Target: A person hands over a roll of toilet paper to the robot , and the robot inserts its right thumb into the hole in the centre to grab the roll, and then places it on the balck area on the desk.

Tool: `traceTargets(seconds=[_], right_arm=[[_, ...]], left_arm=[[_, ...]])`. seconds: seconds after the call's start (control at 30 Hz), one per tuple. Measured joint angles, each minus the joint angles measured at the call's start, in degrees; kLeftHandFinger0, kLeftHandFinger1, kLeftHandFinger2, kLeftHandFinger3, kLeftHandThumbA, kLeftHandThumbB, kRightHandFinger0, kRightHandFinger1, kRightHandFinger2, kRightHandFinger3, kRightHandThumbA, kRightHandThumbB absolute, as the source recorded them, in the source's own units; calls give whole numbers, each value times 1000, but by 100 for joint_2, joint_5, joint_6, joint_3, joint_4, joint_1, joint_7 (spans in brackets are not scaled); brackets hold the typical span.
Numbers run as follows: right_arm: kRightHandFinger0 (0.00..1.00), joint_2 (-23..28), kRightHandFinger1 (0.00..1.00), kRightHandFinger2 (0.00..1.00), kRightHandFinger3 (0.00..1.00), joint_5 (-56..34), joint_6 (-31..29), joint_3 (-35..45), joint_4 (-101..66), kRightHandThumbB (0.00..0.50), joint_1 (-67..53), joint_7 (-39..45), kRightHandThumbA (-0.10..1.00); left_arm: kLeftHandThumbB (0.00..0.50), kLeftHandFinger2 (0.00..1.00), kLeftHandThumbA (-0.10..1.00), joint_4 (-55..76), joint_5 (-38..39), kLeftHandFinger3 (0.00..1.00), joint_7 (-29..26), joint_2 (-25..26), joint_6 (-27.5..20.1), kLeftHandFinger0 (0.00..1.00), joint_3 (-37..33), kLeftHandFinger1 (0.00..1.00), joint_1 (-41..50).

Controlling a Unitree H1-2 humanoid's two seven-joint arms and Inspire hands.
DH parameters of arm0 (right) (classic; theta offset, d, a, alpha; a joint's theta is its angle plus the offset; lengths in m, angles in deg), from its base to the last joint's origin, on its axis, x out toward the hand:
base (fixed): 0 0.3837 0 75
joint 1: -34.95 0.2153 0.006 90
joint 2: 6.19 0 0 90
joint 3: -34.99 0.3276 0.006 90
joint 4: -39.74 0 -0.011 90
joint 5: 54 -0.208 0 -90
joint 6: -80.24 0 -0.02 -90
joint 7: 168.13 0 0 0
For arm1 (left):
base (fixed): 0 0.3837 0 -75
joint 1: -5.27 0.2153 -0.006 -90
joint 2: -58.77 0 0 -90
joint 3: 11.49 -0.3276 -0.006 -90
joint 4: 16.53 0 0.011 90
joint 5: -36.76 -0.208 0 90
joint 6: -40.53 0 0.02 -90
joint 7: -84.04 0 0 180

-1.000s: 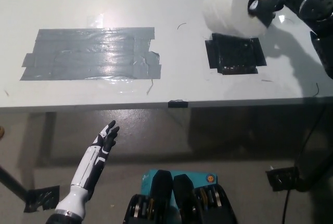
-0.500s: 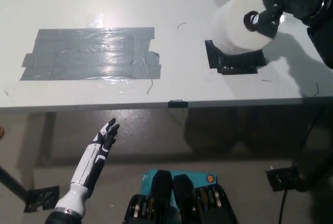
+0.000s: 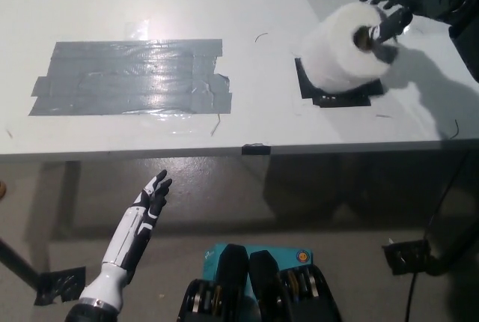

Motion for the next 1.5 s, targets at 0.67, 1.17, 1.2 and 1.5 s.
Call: traceTargets(seconds=[0.67,1.17,1.2,1.5], right_arm=[[1000,171,1000,1000,1000,-16,403,245,-69,413,292,1191,838],[1000,489,1000,1000,1000,-273,280,2062,-2535,405,95,-96,1000],[1000,490,1000,1000,1000,-286,283,2119,-2728,418,37,-111,1000],[1000,404,1000,1000,1000,-414,370,2467,-4509,353,-1313,-140,1000]], left_arm=[[71,1000,1000,0,-6,1000,2,4,2,1000,0,1000,-136],[29,1000,1000,-19,-3,1000,1,3,24,1000,11,1000,-292],[21,1000,1000,-19,-2,1000,1,3,26,1000,12,1000,-305],[51,1000,1000,-41,-2,1000,0,-3,32,1000,7,1000,-369]])
